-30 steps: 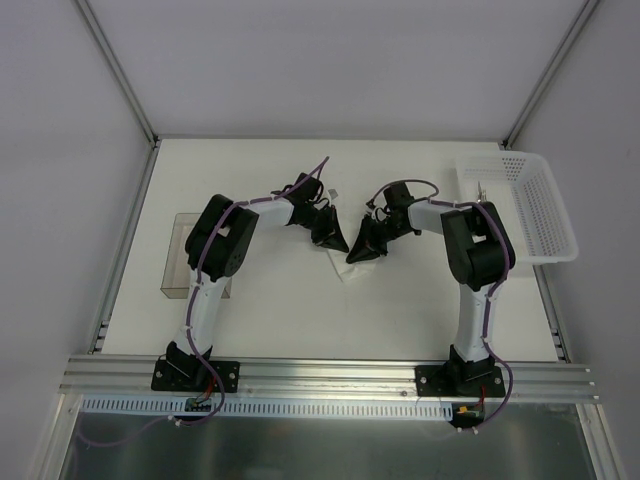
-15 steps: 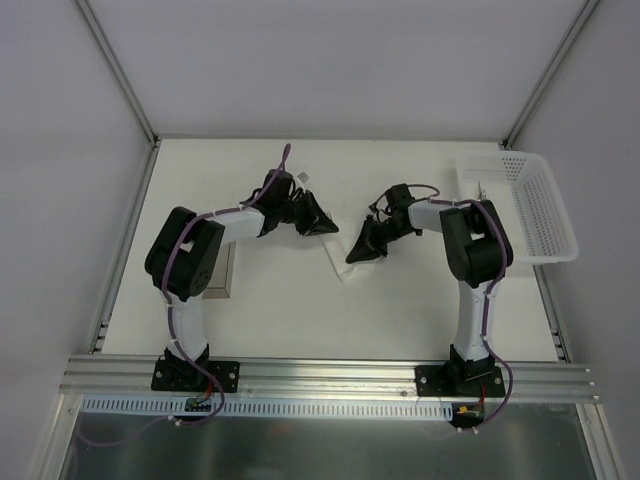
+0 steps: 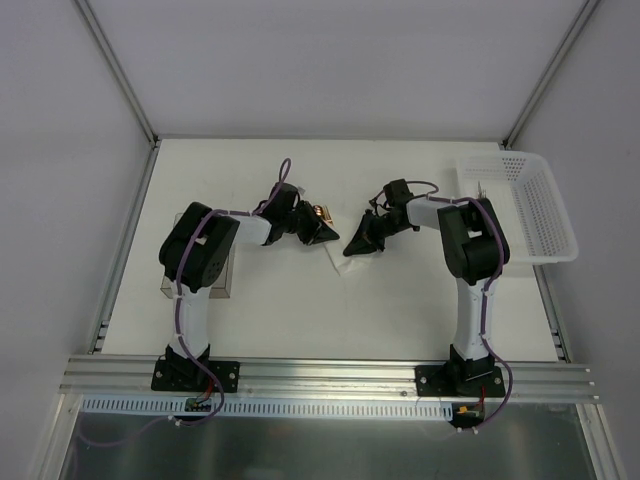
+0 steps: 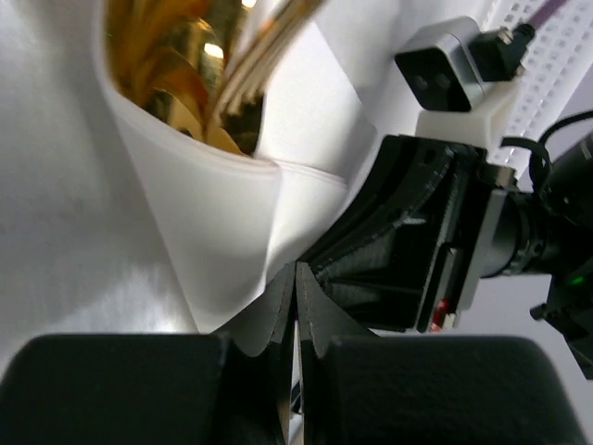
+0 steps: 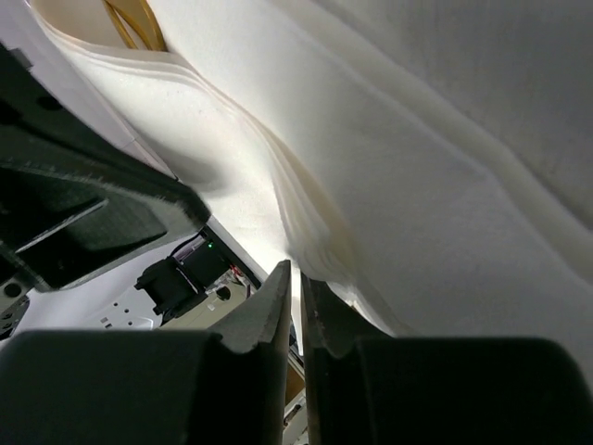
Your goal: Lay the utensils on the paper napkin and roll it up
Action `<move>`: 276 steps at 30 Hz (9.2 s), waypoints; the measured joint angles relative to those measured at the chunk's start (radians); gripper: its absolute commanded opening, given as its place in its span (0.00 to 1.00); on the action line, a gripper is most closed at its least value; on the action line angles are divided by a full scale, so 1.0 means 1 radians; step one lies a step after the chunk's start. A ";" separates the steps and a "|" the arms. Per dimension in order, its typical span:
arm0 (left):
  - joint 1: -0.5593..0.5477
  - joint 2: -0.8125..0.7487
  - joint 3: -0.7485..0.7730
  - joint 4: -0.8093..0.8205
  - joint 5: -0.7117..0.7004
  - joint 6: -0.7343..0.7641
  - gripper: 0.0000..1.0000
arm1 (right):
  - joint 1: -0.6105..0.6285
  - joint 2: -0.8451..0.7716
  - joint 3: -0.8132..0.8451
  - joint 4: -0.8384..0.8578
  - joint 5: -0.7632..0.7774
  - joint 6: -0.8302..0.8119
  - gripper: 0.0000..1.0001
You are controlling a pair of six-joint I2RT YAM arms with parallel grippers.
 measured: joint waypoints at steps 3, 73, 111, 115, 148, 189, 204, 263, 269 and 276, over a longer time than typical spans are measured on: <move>0.000 0.035 0.000 0.026 -0.013 -0.031 0.00 | -0.001 0.001 0.002 0.003 0.001 0.004 0.12; 0.003 0.113 0.035 0.064 0.015 -0.132 0.00 | -0.159 -0.026 -0.064 0.142 -0.217 -0.098 0.76; 0.003 0.113 0.037 0.060 0.015 -0.131 0.00 | -0.152 -0.103 -0.306 0.476 -0.324 0.117 0.73; 0.003 0.113 0.037 0.060 0.015 -0.131 0.00 | -0.151 -0.103 -0.320 0.499 -0.325 0.121 0.73; 0.002 0.111 0.023 0.072 0.016 -0.132 0.00 | -0.153 -0.068 -0.145 0.377 -0.153 0.085 0.62; 0.001 0.094 0.037 0.036 -0.001 -0.118 0.00 | -0.014 -0.005 -0.031 0.080 -0.033 0.030 0.08; 0.010 0.024 0.033 -0.019 -0.080 -0.085 0.00 | -0.020 -0.001 -0.013 0.026 -0.020 -0.012 0.07; 0.029 0.066 -0.015 0.067 -0.064 -0.114 0.00 | 0.076 0.067 0.138 -0.060 -0.093 -0.076 0.52; 0.030 0.055 -0.015 0.052 -0.074 -0.098 0.00 | 0.077 0.066 0.140 -0.049 -0.137 -0.121 0.67; 0.030 0.013 -0.013 -0.027 -0.116 -0.053 0.00 | 0.086 0.056 0.140 -0.051 -0.153 -0.167 0.74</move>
